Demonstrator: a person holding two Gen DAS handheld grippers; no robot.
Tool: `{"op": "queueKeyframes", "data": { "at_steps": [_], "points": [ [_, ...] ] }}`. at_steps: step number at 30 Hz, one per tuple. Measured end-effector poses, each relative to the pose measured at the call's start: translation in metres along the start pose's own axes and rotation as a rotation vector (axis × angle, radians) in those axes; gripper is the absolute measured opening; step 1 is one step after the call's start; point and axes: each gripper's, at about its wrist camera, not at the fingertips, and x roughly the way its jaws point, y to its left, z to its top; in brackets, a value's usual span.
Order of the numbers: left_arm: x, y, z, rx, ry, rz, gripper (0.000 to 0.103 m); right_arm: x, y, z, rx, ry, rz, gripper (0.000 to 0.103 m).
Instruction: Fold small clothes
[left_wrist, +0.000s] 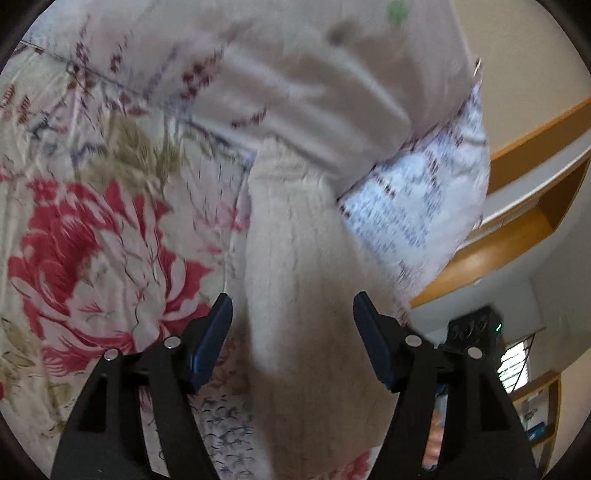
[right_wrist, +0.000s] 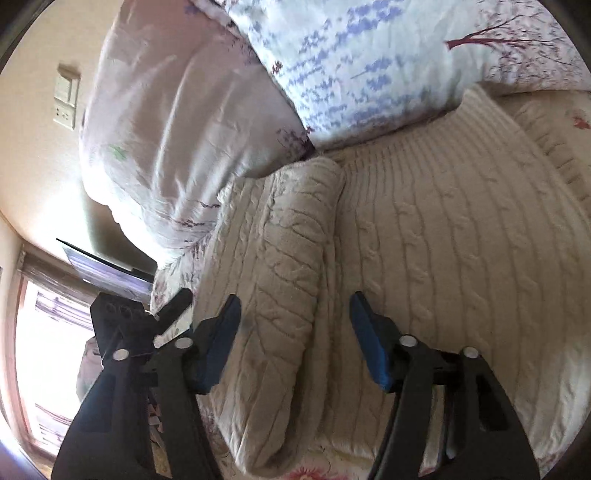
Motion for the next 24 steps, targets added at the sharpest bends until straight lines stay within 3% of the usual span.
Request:
{"op": "queueKeyframes", "data": {
  "at_steps": [1, 4, 6, 9, 11, 19, 24],
  "points": [
    [0.001, 0.0, -0.002, 0.022, 0.006, 0.006, 0.066, 0.004, 0.001, 0.001, -0.003, 0.006, 0.005, 0.049],
    [0.005, -0.005, -0.005, 0.066, 0.027, -0.012, 0.066, 0.014, 0.002, 0.005, 0.004, 0.013, 0.023, 0.044],
    [0.004, -0.011, -0.009, 0.11, 0.025, 0.013, 0.066, 0.022, 0.001, 0.008, 0.032, 0.006, 0.045, 0.042],
    [0.006, -0.016, -0.011, 0.144, 0.019, 0.032, 0.068, 0.031, -0.002, 0.012, 0.064, -0.015, 0.053, 0.025],
    [0.005, -0.015, -0.01, 0.135, 0.018, 0.021, 0.071, 0.031, -0.001, 0.013, 0.058, -0.032, 0.045, 0.02],
    [-0.004, -0.009, -0.008, 0.084, -0.006, -0.048, 0.078, -0.035, 0.053, 0.021, -0.25, -0.238, -0.207, 0.016],
    [-0.002, -0.016, -0.013, 0.112, 0.011, -0.06, 0.078, -0.078, 0.039, 0.028, -0.286, -0.327, -0.404, 0.015]
  ]
}}
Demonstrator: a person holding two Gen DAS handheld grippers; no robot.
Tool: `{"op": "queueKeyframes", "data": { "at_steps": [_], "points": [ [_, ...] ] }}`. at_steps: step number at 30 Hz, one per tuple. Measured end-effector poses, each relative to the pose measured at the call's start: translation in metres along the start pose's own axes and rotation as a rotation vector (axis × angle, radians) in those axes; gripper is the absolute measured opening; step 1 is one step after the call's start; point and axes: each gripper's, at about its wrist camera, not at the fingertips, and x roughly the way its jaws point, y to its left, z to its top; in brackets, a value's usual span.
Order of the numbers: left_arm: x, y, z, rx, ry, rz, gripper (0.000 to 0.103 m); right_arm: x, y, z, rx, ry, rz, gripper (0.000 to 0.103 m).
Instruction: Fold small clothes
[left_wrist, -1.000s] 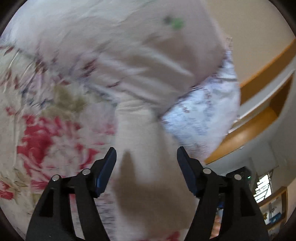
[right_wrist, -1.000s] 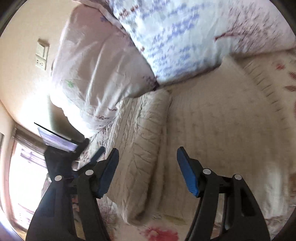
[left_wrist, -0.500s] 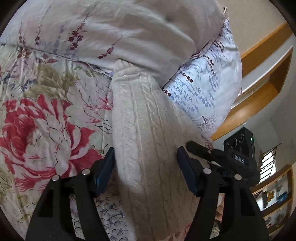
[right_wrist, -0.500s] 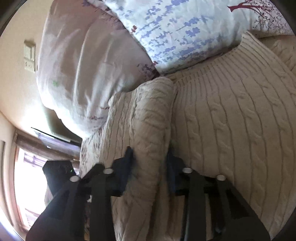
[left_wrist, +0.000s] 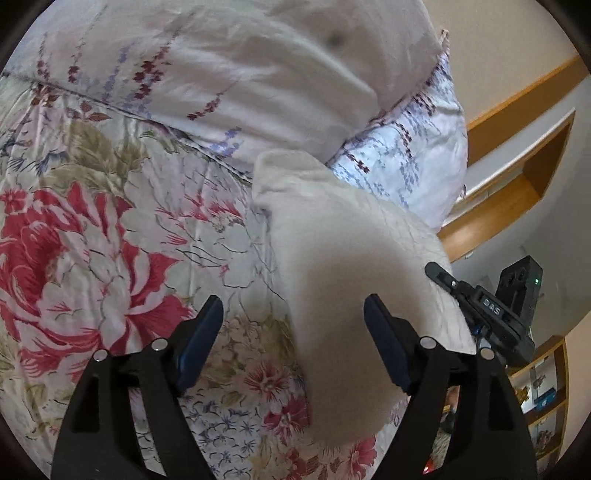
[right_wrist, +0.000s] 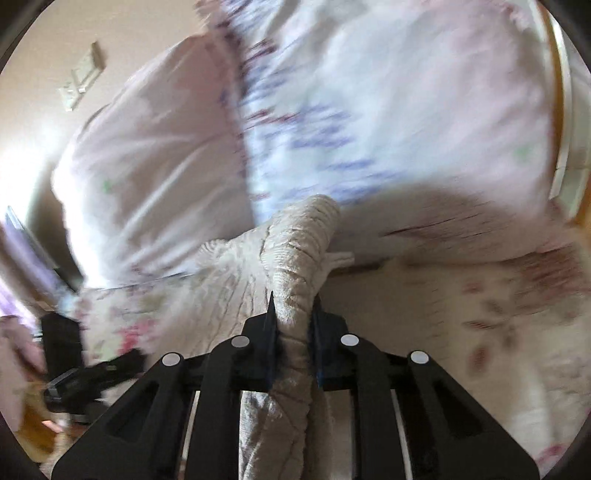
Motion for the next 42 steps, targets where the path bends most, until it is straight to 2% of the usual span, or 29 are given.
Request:
{"op": "queueKeyframes", "data": {
  "at_steps": [3, 6, 8, 12, 15, 18, 20, 22, 24, 26, 28, 29, 31, 33, 36, 38, 40, 41, 42],
  "points": [
    [0.002, -0.005, -0.003, 0.025, 0.01, -0.004, 0.078, 0.0, -0.03, -0.007, 0.021, 0.01, -0.124, 0.015],
    [0.006, -0.009, -0.005, 0.04, 0.028, -0.011, 0.078, 0.027, -0.056, -0.028, 0.08, 0.129, -0.188, 0.015],
    [0.009, -0.012, -0.007, 0.054, 0.037, -0.015, 0.078, 0.03, -0.064, -0.037, 0.102, 0.126, -0.179, 0.015],
    [0.012, -0.016, -0.009, 0.076, 0.055, -0.034, 0.078, 0.015, -0.063, -0.034, 0.112, 0.065, -0.135, 0.015],
    [0.015, -0.02, -0.012, 0.101, 0.072, -0.047, 0.078, 0.008, -0.058, -0.035, 0.088, 0.053, -0.141, 0.015],
    [0.016, -0.023, -0.014, 0.119, 0.082, -0.059, 0.078, 0.001, -0.062, -0.033, 0.117, -0.002, -0.137, 0.015],
    [0.018, -0.023, -0.014, 0.119, 0.092, -0.071, 0.078, 0.007, -0.071, -0.032, 0.135, 0.014, -0.153, 0.015],
    [0.02, -0.024, -0.015, 0.123, 0.107, -0.078, 0.078, 0.025, -0.08, -0.036, 0.15, 0.083, -0.162, 0.016],
    [0.021, -0.027, -0.016, 0.144, 0.113, -0.079, 0.078, 0.023, -0.089, -0.039, 0.207, 0.086, -0.125, 0.021],
    [0.022, -0.031, -0.018, 0.15, 0.12, -0.075, 0.078, 0.008, -0.096, -0.042, 0.272, 0.071, -0.081, 0.028],
    [0.023, -0.035, -0.02, 0.135, 0.126, -0.059, 0.078, -0.006, -0.101, -0.046, 0.295, 0.063, -0.052, 0.04],
    [0.023, -0.038, -0.022, 0.128, 0.134, -0.065, 0.078, -0.014, -0.104, -0.049, 0.302, 0.06, -0.034, 0.042],
    [0.025, -0.044, -0.027, 0.127, 0.145, -0.065, 0.077, -0.029, -0.109, -0.058, 0.318, 0.059, 0.002, 0.043],
    [0.028, -0.052, -0.032, 0.143, 0.153, -0.032, 0.077, -0.039, -0.113, -0.068, 0.339, 0.063, 0.055, 0.043],
    [0.036, -0.059, -0.038, 0.14, 0.169, -0.002, 0.075, -0.043, -0.114, -0.078, 0.336, 0.08, 0.078, 0.043],
    [0.042, -0.063, -0.042, 0.137, 0.178, 0.02, 0.071, -0.042, -0.113, -0.082, 0.329, 0.09, 0.09, 0.043],
    [0.049, -0.065, -0.046, 0.138, 0.192, 0.047, 0.056, -0.039, -0.11, -0.086, 0.308, 0.105, 0.092, 0.03],
    [0.054, -0.066, -0.049, 0.136, 0.204, 0.057, 0.052, -0.037, -0.106, -0.088, 0.282, 0.115, 0.081, 0.018],
    [0.059, -0.066, -0.051, 0.127, 0.214, 0.057, 0.042, -0.037, -0.104, -0.088, 0.272, 0.109, 0.074, 0.014]
  ]
}}
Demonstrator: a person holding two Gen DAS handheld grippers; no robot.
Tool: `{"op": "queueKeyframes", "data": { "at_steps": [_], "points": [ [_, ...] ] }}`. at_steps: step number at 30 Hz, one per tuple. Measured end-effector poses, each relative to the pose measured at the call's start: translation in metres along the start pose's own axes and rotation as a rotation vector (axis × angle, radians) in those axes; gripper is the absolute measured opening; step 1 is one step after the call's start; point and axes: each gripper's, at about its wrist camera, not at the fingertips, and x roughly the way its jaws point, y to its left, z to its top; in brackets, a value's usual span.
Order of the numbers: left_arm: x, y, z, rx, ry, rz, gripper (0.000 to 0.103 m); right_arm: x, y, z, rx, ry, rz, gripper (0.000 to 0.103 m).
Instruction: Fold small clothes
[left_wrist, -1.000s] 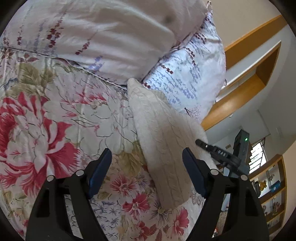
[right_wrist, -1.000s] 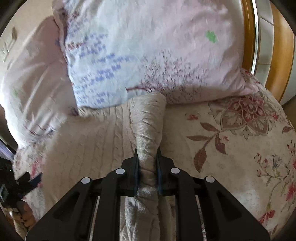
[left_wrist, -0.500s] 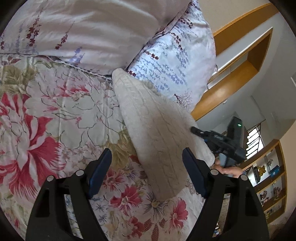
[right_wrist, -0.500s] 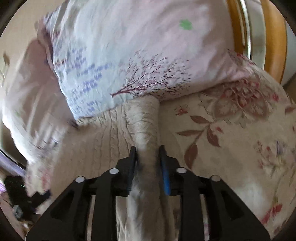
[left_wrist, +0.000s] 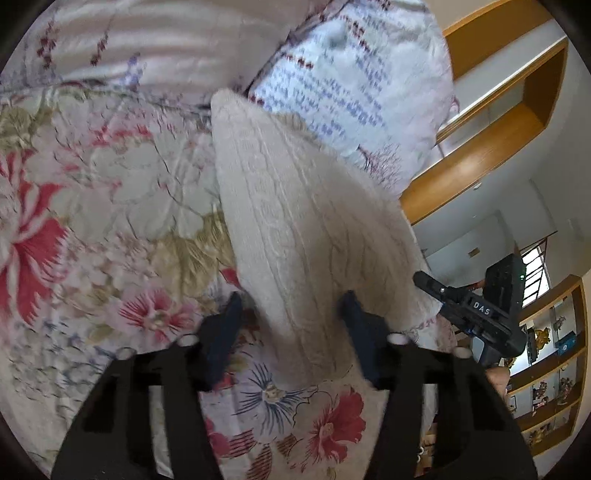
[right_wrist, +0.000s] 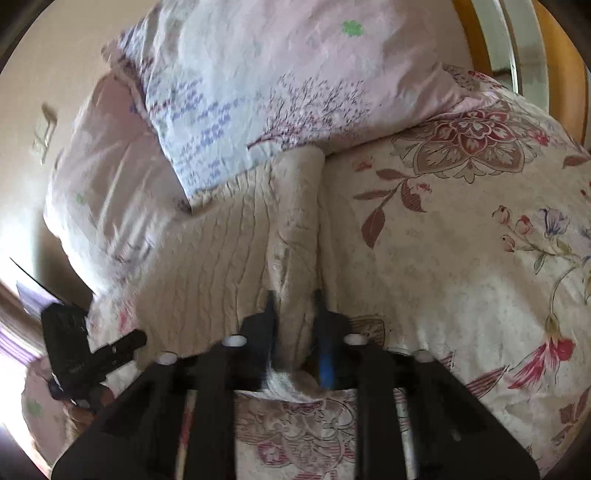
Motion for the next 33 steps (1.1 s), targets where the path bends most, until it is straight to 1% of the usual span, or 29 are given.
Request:
{"op": "queueKeyframes", "data": {
  "at_steps": [1, 2, 4, 6, 7, 10, 11, 12, 14, 15, 16, 17, 18, 19, 21, 24, 27, 28, 29, 30, 31, 32, 33],
  "points": [
    [0.003, 0.0, -0.001, -0.01, 0.006, -0.004, 0.036, -0.002, 0.002, -0.001, -0.01, -0.014, 0.002, 0.013],
    [0.004, 0.0, -0.003, -0.017, -0.001, 0.002, 0.034, -0.006, 0.004, -0.001, -0.02, -0.03, 0.007, 0.012],
    [0.002, 0.001, -0.004, -0.021, -0.014, -0.008, 0.024, -0.019, 0.009, -0.001, -0.033, -0.076, 0.026, 0.012],
    [-0.001, 0.004, -0.007, -0.033, -0.022, -0.021, 0.02, -0.026, 0.01, -0.002, -0.044, -0.095, 0.025, 0.012],
    [-0.003, 0.004, -0.009, -0.033, -0.025, -0.025, 0.018, -0.026, 0.009, -0.003, -0.048, -0.093, 0.015, 0.012],
    [-0.005, 0.005, -0.014, -0.023, -0.027, -0.022, 0.016, -0.004, -0.006, -0.01, -0.02, -0.021, -0.05, 0.012],
    [-0.006, 0.006, -0.015, -0.021, -0.026, -0.022, 0.016, 0.002, -0.012, -0.012, 0.001, -0.004, -0.046, 0.012],
    [-0.006, 0.007, -0.017, -0.019, -0.026, -0.022, 0.016, 0.004, -0.017, -0.012, 0.027, -0.007, -0.018, 0.012],
    [-0.007, 0.008, -0.016, -0.019, -0.017, -0.022, 0.02, 0.001, -0.017, -0.008, 0.037, 0.017, -0.005, 0.013],
    [-0.008, 0.007, -0.016, -0.019, -0.012, -0.023, 0.024, -0.003, -0.016, -0.005, 0.041, 0.019, 0.005, 0.015],
    [-0.009, 0.005, -0.014, -0.018, -0.008, -0.025, 0.027, -0.005, -0.016, 0.0, 0.051, 0.019, 0.021, 0.024],
    [-0.011, 0.004, -0.013, -0.016, -0.008, -0.026, 0.028, -0.009, -0.017, 0.006, 0.066, 0.012, 0.027, 0.029],
    [-0.013, 0.003, -0.011, -0.014, -0.012, -0.027, 0.037, -0.012, -0.017, 0.015, 0.086, -0.009, 0.036, 0.042],
    [-0.015, 0.001, -0.009, -0.014, -0.02, -0.03, 0.048, -0.013, -0.018, 0.022, 0.104, -0.027, 0.045, 0.051],
    [-0.019, -0.001, -0.001, -0.024, -0.049, -0.027, 0.056, -0.005, -0.019, 0.041, 0.126, -0.031, 0.064, 0.053],
    [-0.017, -0.001, 0.009, -0.047, -0.057, -0.013, 0.06, 0.02, -0.024, 0.065, 0.184, -0.008, 0.077, 0.053],
    [-0.011, 0.004, 0.017, -0.089, -0.039, 0.025, 0.06, 0.046, -0.025, 0.078, 0.229, 0.023, 0.087, 0.053],
    [-0.007, 0.006, 0.018, -0.104, -0.033, 0.027, 0.06, 0.052, -0.025, 0.08, 0.231, 0.027, 0.081, 0.046],
    [-0.003, 0.009, 0.02, -0.122, -0.023, 0.021, 0.06, 0.058, -0.024, 0.081, 0.222, 0.025, 0.079, 0.034],
    [-0.001, 0.01, 0.02, -0.132, -0.018, 0.014, 0.061, 0.062, -0.02, 0.082, 0.203, 0.025, 0.074, 0.01],
    [0.0, 0.011, 0.02, -0.141, -0.016, 0.011, 0.061, 0.062, -0.017, 0.082, 0.177, 0.015, 0.068, 0.01],
    [0.001, 0.011, 0.021, -0.144, -0.014, 0.007, 0.061, 0.058, -0.012, 0.081, 0.148, -0.014, 0.058, 0.009],
    [0.002, 0.011, 0.021, -0.141, -0.013, 0.006, 0.061, 0.05, -0.007, 0.082, 0.111, -0.062, 0.05, 0.009]
  ]
}}
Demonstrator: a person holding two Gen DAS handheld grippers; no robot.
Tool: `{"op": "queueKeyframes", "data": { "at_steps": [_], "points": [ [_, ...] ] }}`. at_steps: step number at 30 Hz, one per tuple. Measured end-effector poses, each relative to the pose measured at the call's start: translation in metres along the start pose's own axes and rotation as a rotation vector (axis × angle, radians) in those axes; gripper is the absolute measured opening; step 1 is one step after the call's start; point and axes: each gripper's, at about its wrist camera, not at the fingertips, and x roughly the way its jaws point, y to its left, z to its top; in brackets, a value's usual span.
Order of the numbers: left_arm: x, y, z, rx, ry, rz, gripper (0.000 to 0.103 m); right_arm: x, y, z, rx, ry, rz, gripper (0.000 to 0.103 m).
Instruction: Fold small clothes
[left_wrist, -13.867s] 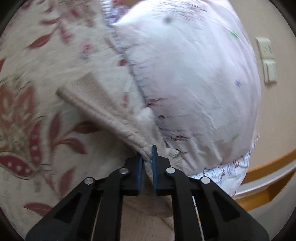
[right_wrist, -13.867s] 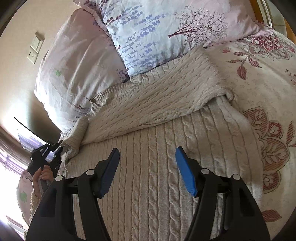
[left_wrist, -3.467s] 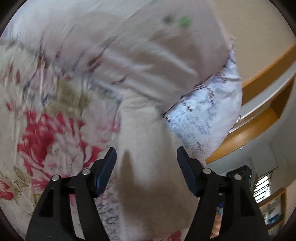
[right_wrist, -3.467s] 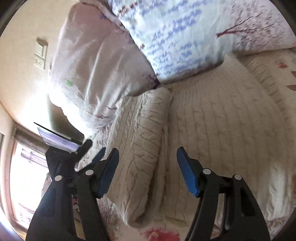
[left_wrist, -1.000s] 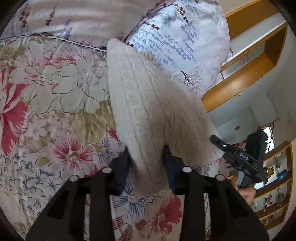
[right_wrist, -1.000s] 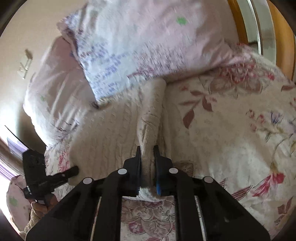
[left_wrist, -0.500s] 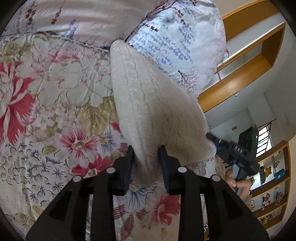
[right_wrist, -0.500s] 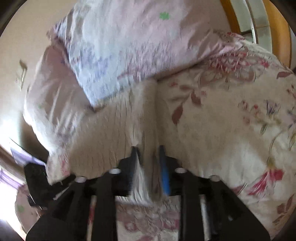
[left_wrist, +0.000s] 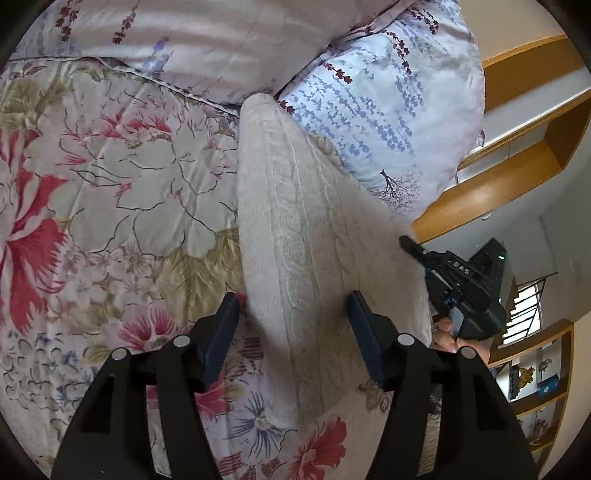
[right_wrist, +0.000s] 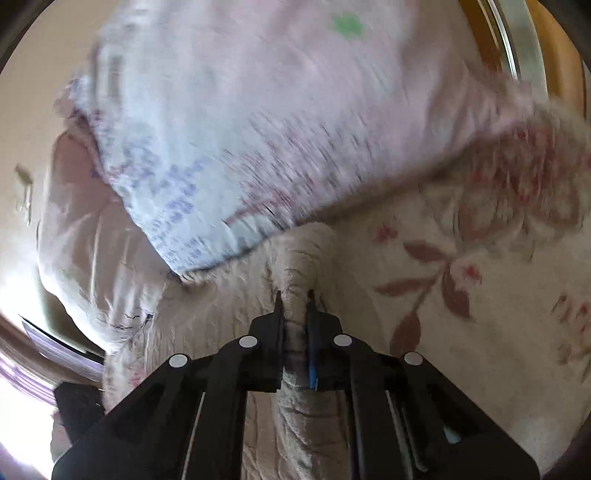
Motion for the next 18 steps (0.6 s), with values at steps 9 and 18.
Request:
{"op": "queueKeyframes", "data": {
  "at_steps": [9, 18],
  "points": [
    [0.011, -0.004, 0.003, 0.011, 0.015, -0.022, 0.064, 0.023, -0.02, -0.002, 0.007, 0.036, -0.166, 0.009],
    [0.0, 0.001, 0.014, -0.042, -0.016, -0.063, 0.068, -0.005, -0.03, 0.008, 0.104, 0.048, -0.072, 0.059]
  ]
}}
